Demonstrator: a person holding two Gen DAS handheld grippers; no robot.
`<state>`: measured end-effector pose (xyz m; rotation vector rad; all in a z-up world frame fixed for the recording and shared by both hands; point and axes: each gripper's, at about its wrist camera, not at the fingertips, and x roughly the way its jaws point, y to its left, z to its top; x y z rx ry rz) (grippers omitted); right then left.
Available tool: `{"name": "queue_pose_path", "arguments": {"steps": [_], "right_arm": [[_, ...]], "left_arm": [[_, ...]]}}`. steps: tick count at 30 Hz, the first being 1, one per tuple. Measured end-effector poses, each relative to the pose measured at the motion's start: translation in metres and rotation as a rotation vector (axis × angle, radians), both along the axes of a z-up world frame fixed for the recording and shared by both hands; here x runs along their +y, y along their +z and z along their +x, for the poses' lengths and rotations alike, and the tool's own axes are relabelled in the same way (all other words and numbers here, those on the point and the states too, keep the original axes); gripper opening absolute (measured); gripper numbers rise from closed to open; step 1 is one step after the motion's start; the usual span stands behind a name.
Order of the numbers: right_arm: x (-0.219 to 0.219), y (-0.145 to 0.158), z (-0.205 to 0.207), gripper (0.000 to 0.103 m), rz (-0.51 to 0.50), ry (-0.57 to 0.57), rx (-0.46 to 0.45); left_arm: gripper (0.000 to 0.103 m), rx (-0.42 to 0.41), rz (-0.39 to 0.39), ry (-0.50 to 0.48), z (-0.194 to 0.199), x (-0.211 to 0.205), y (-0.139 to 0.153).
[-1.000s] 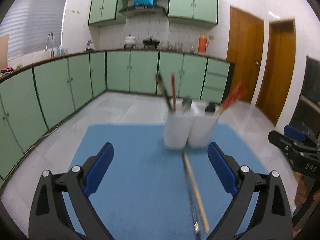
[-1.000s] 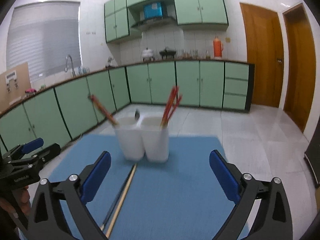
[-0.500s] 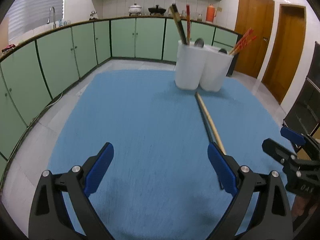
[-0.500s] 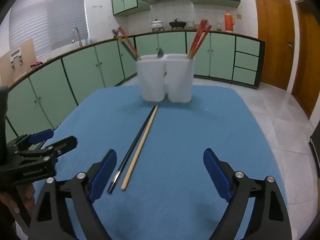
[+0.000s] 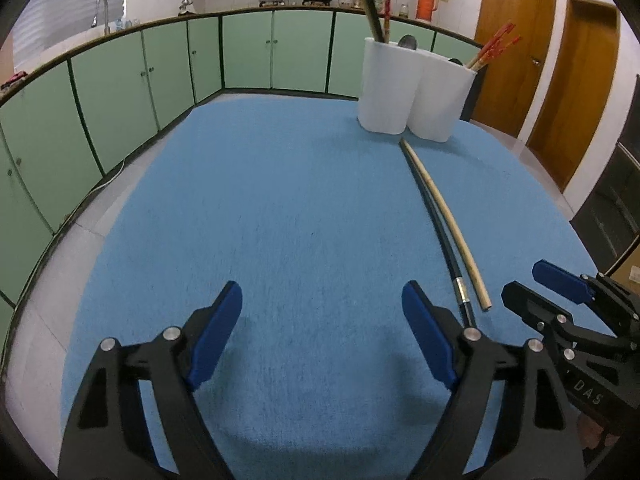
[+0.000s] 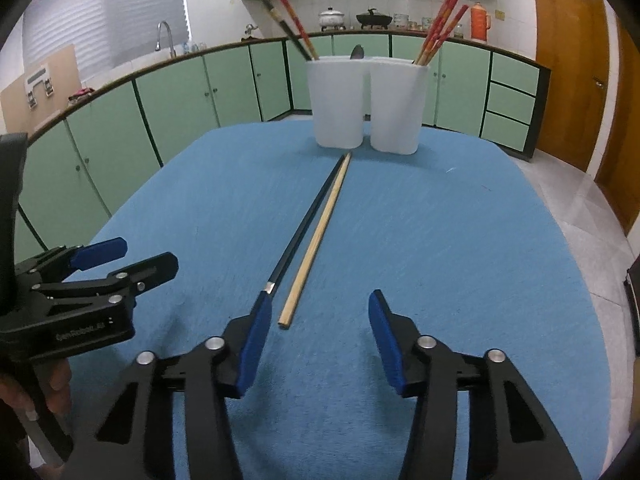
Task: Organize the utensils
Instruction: 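Withdraw both tools back toward the two chopsticks on the mat, then grasp wooden chopstick with right tool while left tool grasps black chopstick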
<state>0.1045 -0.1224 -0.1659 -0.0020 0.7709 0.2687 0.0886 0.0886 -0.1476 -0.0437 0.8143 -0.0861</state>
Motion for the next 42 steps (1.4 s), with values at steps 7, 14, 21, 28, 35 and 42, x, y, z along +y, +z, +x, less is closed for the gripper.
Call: {"name": "queue_pose_path", "arguments": {"steps": [7,14,21,28,35,42], "right_arm": [[0.006,-0.006,0.004,0.034,-0.02,0.017,0.036],[0.014,-0.012,0.008,0.034,-0.048,0.036,0.069],[0.017,-0.012,0.007,0.015,-0.07,0.048,0.066],[0.004,-0.012,0.008,0.007,-0.021,0.005,0.079],[-0.023,-0.012,0.011,0.007,0.008,-0.078,0.085],[-0.058,-0.013,0.015,0.007,0.006,-0.178,0.079]], "left_arm": [[0.076,0.02,-0.015,0.019,0.005,0.003,-0.008],[0.075,0.035,-0.009,0.007,0.008,-0.001,-0.009],[0.073,0.034,-0.005,-0.002,0.009,-0.004,-0.008],[0.073,0.021,-0.006,-0.01,0.005,-0.006,-0.006],[0.073,0.007,-0.015,-0.055,0.0,-0.023,0.0],[0.069,0.023,-0.041,-0.14,-0.006,-0.054,0.0]]}}
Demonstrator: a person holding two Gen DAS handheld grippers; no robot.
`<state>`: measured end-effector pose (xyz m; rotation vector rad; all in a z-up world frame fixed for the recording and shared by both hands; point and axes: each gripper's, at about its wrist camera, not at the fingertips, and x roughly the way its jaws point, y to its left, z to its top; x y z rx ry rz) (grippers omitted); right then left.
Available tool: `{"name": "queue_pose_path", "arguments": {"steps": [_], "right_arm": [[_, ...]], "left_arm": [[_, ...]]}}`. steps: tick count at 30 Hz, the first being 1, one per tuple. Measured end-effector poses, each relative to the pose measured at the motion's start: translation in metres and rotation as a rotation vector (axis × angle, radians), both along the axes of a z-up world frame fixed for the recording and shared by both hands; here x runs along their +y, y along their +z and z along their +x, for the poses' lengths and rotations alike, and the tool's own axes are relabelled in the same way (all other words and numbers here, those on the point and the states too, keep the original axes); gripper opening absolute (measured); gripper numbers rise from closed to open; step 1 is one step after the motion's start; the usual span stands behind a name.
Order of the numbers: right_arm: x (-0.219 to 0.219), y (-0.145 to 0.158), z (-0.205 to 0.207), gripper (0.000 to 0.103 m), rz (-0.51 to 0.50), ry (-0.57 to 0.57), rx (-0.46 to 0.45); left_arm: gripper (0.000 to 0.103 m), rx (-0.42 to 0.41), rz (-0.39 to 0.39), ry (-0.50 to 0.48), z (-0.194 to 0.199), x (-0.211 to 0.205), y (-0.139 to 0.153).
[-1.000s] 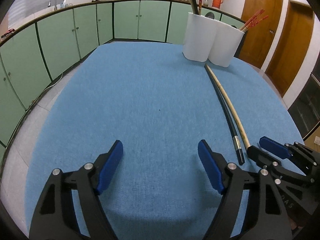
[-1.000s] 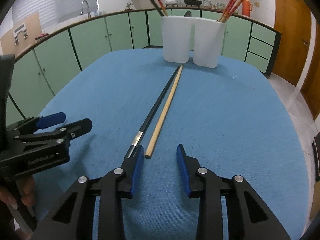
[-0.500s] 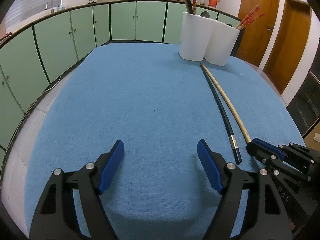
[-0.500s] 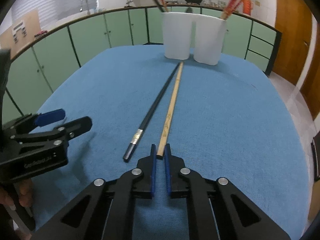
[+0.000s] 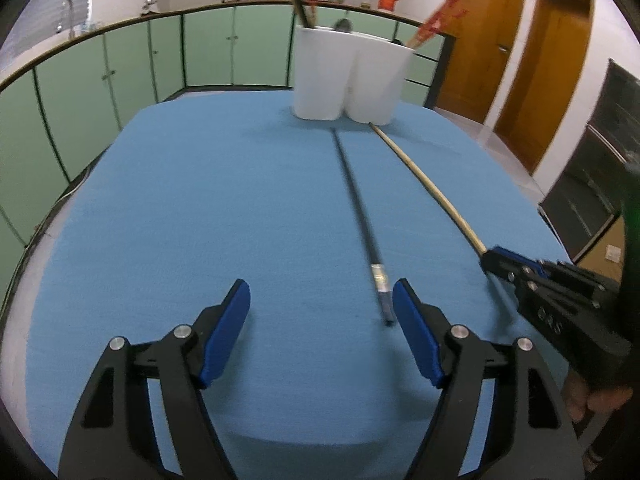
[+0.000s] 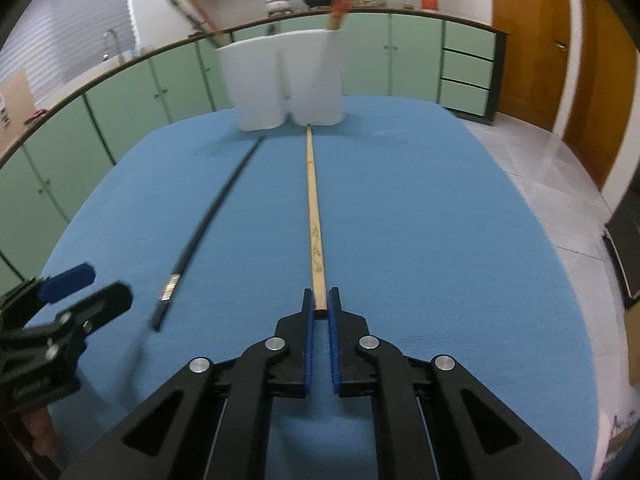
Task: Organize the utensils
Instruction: 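Grasp wooden chopstick with right tool while left tool grasps black chopstick, then lift both held chopsticks and carry them over the white holder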
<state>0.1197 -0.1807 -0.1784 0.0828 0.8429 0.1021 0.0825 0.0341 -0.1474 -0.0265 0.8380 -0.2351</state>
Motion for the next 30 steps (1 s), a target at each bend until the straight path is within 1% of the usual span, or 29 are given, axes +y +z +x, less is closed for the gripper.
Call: {"name": "queue_pose_path", "arguments": {"steps": [1,3,6,8,10,12,13,15,17,19,30], "right_arm": [[-0.006,0.0,0.001,0.007,0.003,-0.013,0.002],[-0.012,-0.001,0.002,0.007,0.008,-0.028,0.003],[-0.017,0.0,0.001,0.007,0.013,-0.033,0.0],[-0.016,0.0,0.0,0.007,0.012,-0.029,-0.003],[-0.016,-0.001,0.001,0.007,0.013,-0.025,-0.003],[-0.016,-0.001,0.0,0.007,0.015,-0.024,-0.002],[-0.017,-0.001,0.0,0.007,0.017,-0.023,-0.001],[-0.017,-0.001,0.0,0.007,0.021,-0.022,0.0],[-0.017,-0.001,0.0,0.007,0.026,-0.011,0.005],[-0.016,-0.002,-0.001,0.007,0.029,-0.002,0.007],[-0.015,-0.003,0.001,0.007,0.035,0.001,0.022]], "left_arm": [[0.068,0.005,0.0,-0.01,0.0,-0.004,-0.001],[0.059,0.026,0.0,-0.029,0.0,-0.012,-0.005],[0.052,0.051,0.005,-0.046,0.002,-0.022,-0.012],[0.05,0.048,0.016,-0.05,0.001,-0.026,-0.014],[0.044,0.05,0.023,-0.058,0.001,-0.03,-0.015],[0.031,0.052,0.027,-0.063,0.002,-0.033,-0.015],[0.028,0.052,0.029,-0.065,0.003,-0.034,-0.016],[0.013,0.052,0.032,-0.075,0.003,-0.036,-0.016],[0.008,0.052,0.032,-0.079,0.004,-0.038,-0.017],[0.009,0.049,0.039,-0.08,0.003,-0.04,-0.017],[0.008,0.051,0.027,-0.054,0.004,-0.04,-0.016]]}}
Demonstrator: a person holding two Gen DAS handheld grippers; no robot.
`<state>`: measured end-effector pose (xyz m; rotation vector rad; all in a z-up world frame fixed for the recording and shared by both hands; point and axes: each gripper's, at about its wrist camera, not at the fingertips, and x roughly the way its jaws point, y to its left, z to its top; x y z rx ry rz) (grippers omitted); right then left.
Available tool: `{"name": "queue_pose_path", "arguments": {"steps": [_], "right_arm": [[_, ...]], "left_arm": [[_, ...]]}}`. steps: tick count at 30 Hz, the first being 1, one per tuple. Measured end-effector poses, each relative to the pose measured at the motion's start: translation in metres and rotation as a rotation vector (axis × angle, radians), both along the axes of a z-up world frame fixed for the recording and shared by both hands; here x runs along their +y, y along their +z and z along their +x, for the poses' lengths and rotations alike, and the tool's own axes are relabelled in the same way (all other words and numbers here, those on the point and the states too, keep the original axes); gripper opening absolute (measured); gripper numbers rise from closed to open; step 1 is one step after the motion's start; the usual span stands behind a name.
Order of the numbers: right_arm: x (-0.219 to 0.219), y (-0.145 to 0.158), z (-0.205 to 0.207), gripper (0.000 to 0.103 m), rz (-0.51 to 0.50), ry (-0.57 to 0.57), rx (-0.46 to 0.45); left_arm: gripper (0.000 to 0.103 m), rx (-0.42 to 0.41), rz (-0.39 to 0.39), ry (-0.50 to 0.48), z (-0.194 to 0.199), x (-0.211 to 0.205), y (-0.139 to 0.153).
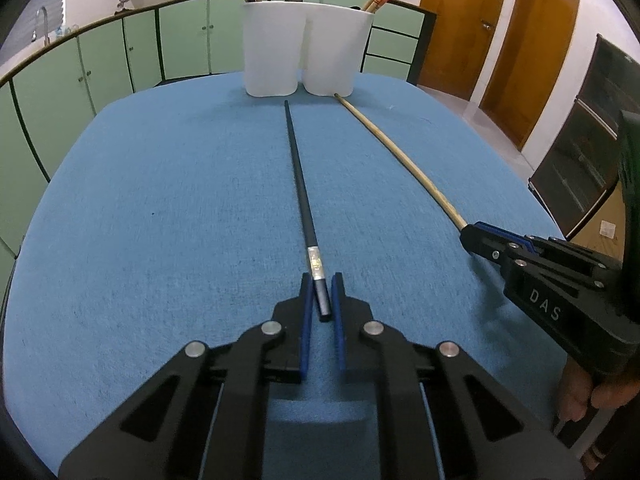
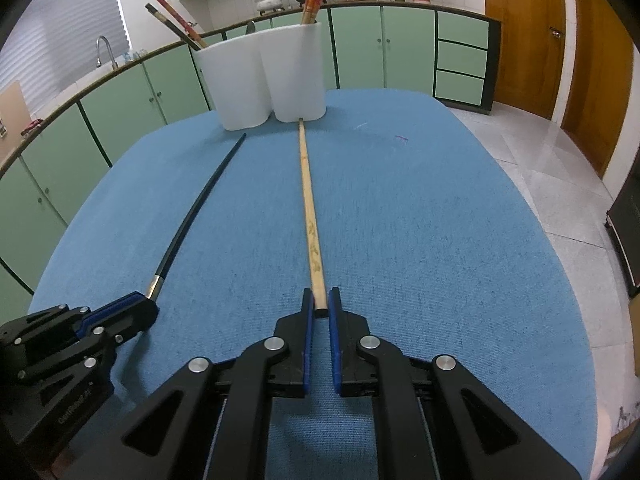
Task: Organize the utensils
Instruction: 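Lift both held chopsticks and carry them over the white holder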
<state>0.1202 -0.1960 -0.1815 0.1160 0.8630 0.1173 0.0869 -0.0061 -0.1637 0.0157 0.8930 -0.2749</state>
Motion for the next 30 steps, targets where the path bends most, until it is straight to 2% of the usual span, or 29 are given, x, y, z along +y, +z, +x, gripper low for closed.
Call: {"name": "queue_pose_path", "arguments": {"steps": [4,8,15,21,30], "right_arm": [[0.001,0.004,-0.003,0.007,-0.005,0.016,-0.013],[0.002,0.022,-0.013,0.007,-0.026,0.048,-0.079],[-0.007,0.075,-0.026,0.007,0.002,0.063,-0.223],[-0.018,0.118,-0.027,0.007,0.037,0.065,-0.323],[-0.023,0.143,-0.017,0.007,0.062,0.071,-0.37]], "left_arm": [[0.006,0.008,-0.004,0.002,-0.001,0.002,0.003],[0.006,-0.006,0.007,-0.003,-0.002,0.007,0.017],[0.006,-0.121,0.029,-0.017,-0.011,0.016,0.073],[0.006,-0.2,0.011,-0.006,-0.012,0.019,0.116],[0.006,-0.254,-0.006,-0.003,-0.002,0.019,0.152]]}}
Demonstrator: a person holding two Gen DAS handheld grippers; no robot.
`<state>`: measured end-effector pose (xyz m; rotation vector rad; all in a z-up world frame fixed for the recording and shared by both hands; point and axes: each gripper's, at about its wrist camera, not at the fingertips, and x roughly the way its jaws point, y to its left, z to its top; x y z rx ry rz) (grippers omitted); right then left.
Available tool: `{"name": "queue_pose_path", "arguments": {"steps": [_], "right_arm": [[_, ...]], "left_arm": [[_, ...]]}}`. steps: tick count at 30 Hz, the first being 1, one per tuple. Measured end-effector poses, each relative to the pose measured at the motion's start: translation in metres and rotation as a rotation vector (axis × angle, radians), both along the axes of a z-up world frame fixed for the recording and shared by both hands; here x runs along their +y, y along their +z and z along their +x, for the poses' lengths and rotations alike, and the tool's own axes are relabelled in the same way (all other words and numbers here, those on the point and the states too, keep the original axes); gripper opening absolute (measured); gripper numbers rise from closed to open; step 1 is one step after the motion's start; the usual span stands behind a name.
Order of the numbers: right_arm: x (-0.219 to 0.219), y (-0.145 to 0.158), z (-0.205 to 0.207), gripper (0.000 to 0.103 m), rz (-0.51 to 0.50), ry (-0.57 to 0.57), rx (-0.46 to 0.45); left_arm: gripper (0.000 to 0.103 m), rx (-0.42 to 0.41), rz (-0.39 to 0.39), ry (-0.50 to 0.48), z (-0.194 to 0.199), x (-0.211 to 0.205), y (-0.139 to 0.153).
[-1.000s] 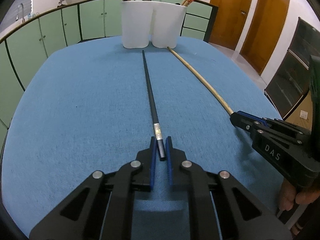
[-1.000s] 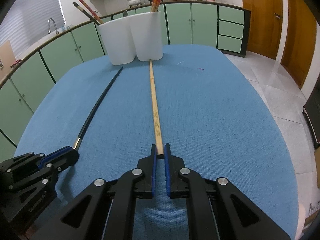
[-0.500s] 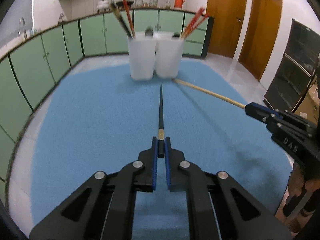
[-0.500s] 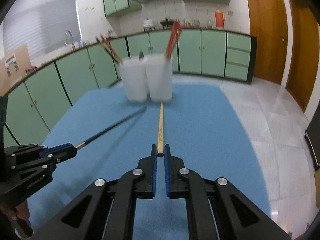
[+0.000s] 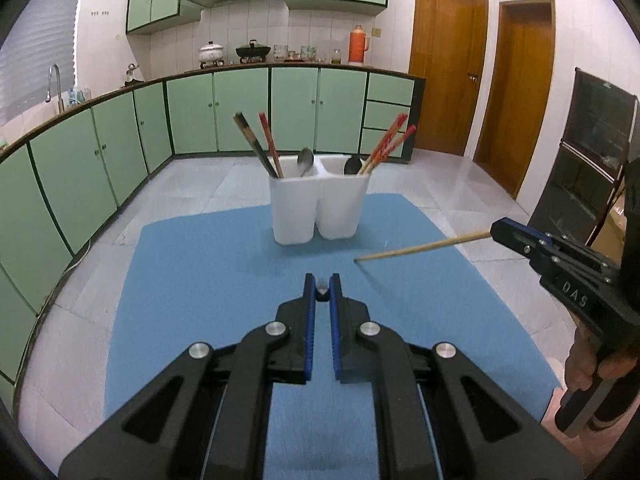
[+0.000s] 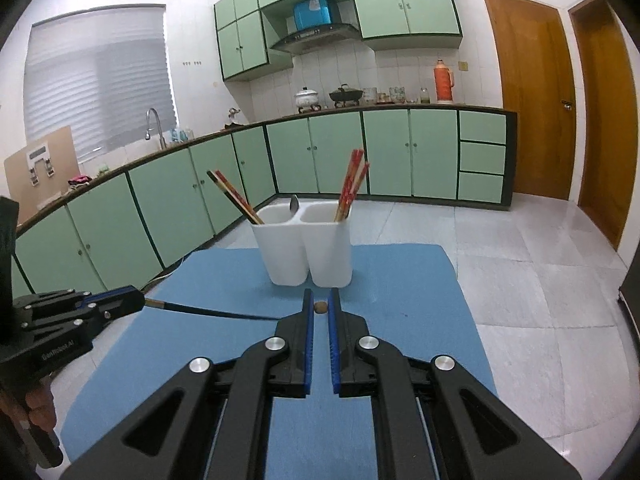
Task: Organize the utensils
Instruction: 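Lift both held chopsticks and carry them over the white holder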
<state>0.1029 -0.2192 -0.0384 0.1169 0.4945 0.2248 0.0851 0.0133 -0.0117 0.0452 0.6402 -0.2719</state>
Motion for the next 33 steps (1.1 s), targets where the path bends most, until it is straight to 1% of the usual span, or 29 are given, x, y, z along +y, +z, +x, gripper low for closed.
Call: {"name": "queue_pose_path", "arguments": {"steps": [3,9,14,24,33], "right_arm": [[0.002,0.003,0.003,0.007,-0.003,0.006,-0.006],[0.008,0.006,0.009,0.007,0.002,0.019,-0.018],[0.007,0.019,0.018,0.007,0.016,0.034,-0.033],[0.008,0.037,0.04,0.007,0.024,0.083,-0.029],[0.008,0.044,0.046,0.006,0.011,0.098,-0.044]], "left_arm": [[0.006,-0.011,0.0,0.001,0.003,-0.001,0.006],[0.006,-0.022,-0.037,0.02,0.012,0.003,0.016],[0.006,-0.056,-0.054,0.024,0.015,0.005,0.027],[0.006,-0.088,-0.059,0.017,0.027,0.0,0.036],[0.006,-0.108,-0.065,0.014,0.035,0.002,0.038]]}}
